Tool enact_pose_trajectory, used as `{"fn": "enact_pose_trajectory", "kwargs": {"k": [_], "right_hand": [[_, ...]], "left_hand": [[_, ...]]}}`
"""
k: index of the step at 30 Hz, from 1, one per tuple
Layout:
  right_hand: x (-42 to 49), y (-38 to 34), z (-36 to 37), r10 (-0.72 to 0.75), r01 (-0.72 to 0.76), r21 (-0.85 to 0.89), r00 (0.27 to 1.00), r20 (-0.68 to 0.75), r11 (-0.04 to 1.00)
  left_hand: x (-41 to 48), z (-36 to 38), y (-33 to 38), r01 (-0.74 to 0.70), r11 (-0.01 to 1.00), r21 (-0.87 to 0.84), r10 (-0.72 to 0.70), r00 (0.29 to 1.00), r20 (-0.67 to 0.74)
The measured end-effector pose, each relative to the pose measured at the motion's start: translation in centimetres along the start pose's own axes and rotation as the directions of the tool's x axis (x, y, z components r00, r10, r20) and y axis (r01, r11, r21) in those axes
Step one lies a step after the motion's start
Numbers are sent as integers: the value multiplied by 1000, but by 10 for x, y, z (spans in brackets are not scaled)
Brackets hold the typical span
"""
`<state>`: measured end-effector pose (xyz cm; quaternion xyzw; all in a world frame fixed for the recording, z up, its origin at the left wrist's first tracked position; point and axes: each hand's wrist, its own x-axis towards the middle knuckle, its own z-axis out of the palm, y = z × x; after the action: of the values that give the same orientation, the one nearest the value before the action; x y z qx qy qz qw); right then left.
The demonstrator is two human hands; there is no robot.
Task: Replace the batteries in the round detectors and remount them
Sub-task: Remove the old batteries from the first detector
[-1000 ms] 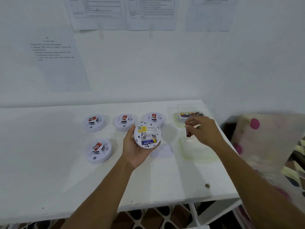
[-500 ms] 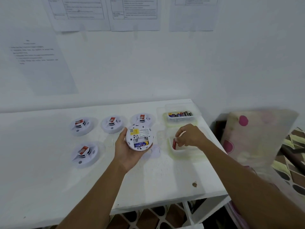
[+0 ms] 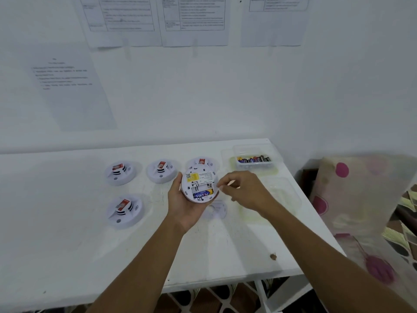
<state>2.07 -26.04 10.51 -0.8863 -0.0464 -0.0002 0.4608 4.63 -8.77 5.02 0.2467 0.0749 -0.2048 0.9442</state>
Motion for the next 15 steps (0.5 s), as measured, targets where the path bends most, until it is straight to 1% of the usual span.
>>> {"fn": "enact_pose_trajectory", "kwargs": {"k": [4, 6, 8, 10, 12, 15], "right_hand": [[-2, 1, 25, 47, -44, 38, 997, -60, 998], [-3, 1, 31, 72, -63, 94, 993, -91, 994], [-5, -2, 36, 123, -103, 227, 989, -77, 969], [-5, -8, 40, 185, -154, 377, 982, -46, 913], [-5, -11, 44, 224, -171, 456, 973, -63, 873], [-7, -12, 47, 211, -142, 433, 971, -116, 890]], "left_hand": [[-1, 2, 2, -43, 999, 5, 43, 999, 1], [-1, 1, 4, -65, 998, 10, 66, 998, -9], [-1, 1, 4, -80, 996, 30, 81, 997, -12], [-2, 3, 2, -91, 994, 67, 91, 996, -9], [-2, 4, 2, -116, 990, 79, 117, 993, -12], [1, 3, 8, -161, 984, 73, 162, 987, -9]]}}
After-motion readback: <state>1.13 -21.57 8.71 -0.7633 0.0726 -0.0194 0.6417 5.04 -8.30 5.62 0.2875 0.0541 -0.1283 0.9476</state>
